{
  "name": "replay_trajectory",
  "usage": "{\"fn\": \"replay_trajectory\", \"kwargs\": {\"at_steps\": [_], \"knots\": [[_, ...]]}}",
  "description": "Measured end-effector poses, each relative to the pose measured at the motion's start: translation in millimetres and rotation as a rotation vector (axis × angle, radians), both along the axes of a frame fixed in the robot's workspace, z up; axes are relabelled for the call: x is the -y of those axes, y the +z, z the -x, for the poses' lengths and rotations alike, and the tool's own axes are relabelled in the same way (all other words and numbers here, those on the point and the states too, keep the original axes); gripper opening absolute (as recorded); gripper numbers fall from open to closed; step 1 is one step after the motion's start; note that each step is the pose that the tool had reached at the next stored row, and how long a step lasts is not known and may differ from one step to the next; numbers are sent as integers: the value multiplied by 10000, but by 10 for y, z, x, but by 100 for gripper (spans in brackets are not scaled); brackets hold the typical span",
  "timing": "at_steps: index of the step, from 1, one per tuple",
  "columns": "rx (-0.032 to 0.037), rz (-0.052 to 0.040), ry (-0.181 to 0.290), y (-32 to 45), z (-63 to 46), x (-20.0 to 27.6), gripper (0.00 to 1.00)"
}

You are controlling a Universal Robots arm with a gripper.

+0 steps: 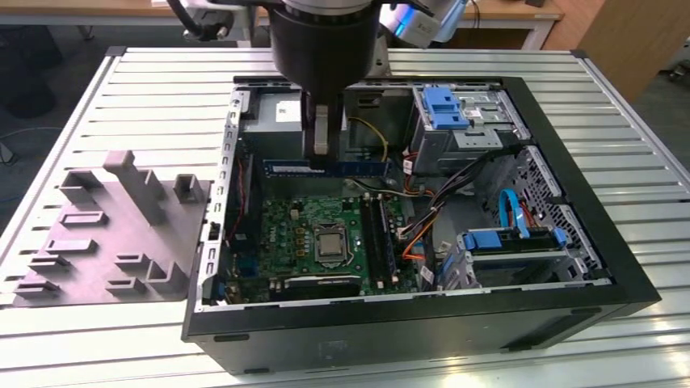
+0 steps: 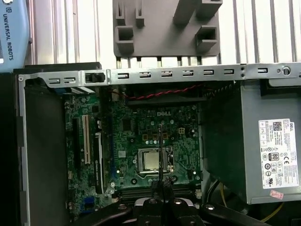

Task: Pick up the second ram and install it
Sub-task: 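Pick up the second ram and move it above second insertion slot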

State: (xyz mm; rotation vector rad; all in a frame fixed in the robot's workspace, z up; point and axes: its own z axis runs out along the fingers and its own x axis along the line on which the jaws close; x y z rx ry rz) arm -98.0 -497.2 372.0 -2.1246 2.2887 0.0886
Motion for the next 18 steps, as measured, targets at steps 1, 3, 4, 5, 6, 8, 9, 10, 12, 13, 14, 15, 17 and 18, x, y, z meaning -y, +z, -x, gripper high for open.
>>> {"fn": "replay_trajectory", "kwargs": {"at_steps": [1, 3, 4, 5, 6, 8, 9, 10, 12, 13, 14, 15, 17, 18], "knots": [[0, 0, -23, -18, -2, 0, 12], [-1, 1, -70, -54, -7, 1, 12], [-1, 1, -91, -72, -10, 1, 12], [-2, 1, -110, -90, -12, 1, 12], [-2, 0, -125, -109, -13, 0, 12], [-2, 0, -139, -142, -15, 0, 12], [-3, 1, -141, -159, -15, 0, 12], [-3, 0, -143, -177, -16, 0, 12], [-4, 0, -144, -213, -18, 0, 12], [-5, 0, -144, -230, -20, 0, 12], [-6, 0, -146, -249, -21, 0, 12], [-7, 0, -146, -267, -22, 0, 12], [-9, 0, -148, -304, -24, 0, 12], [-12, 0, -148, -322, -25, 0, 12]]}}
